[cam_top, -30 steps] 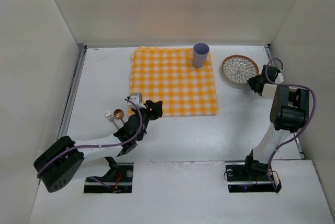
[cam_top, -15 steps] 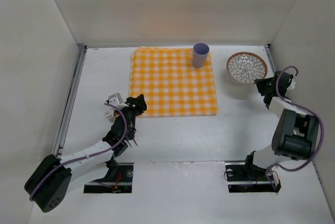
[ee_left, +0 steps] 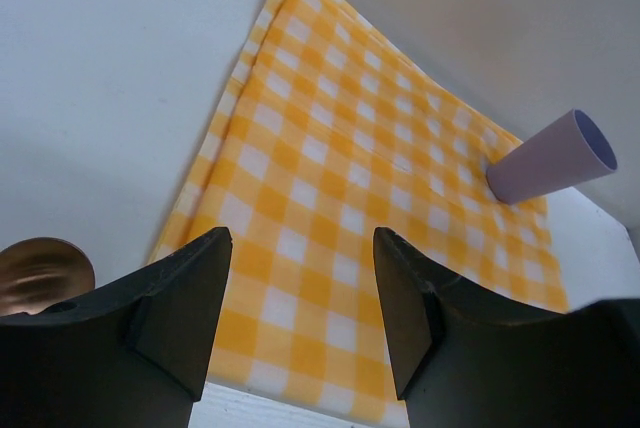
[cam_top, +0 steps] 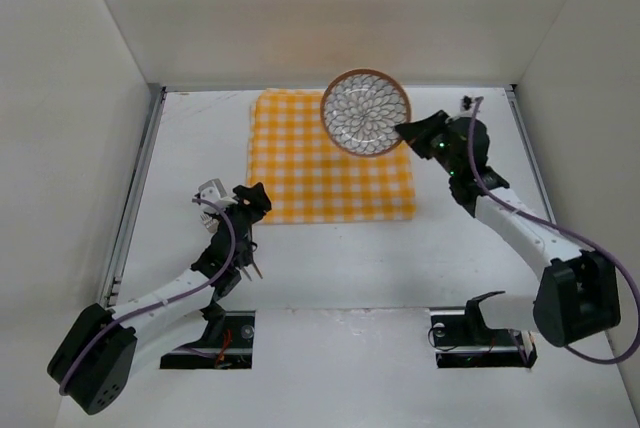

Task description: Set the dinner table for one person

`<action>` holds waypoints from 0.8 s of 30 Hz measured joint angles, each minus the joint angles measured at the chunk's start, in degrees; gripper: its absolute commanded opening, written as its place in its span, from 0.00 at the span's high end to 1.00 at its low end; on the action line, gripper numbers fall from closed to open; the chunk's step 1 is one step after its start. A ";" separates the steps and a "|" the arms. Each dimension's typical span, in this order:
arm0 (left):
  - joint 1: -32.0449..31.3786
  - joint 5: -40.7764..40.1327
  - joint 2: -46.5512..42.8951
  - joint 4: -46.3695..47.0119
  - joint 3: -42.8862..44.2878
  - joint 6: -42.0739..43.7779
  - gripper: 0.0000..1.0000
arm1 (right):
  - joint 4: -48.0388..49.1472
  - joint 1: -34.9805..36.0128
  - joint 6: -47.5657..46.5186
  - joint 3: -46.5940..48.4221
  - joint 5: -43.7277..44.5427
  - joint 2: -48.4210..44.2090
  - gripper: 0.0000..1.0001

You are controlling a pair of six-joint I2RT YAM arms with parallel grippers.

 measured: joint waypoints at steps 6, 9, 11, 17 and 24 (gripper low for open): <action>0.70 -0.09 -0.44 -1.84 0.00 -0.98 0.43 | -0.79 9.97 -1.11 3.54 -1.05 10.95 0.94; 0.70 -0.09 -0.50 -2.12 0.00 -1.36 0.43 | -0.76 10.71 -0.94 5.18 -0.85 17.46 0.94; 0.83 -0.09 -0.50 -2.19 0.00 -1.49 0.43 | -0.76 10.64 -0.90 6.10 -0.42 21.24 0.94; 0.85 -0.04 -0.07 -2.19 0.00 -1.79 0.43 | -0.72 10.25 0.04 9.03 1.11 30.32 0.94; 0.83 0.09 0.61 -2.23 0.00 -2.10 0.43 | 0.13 10.25 1.42 11.28 1.09 35.50 0.94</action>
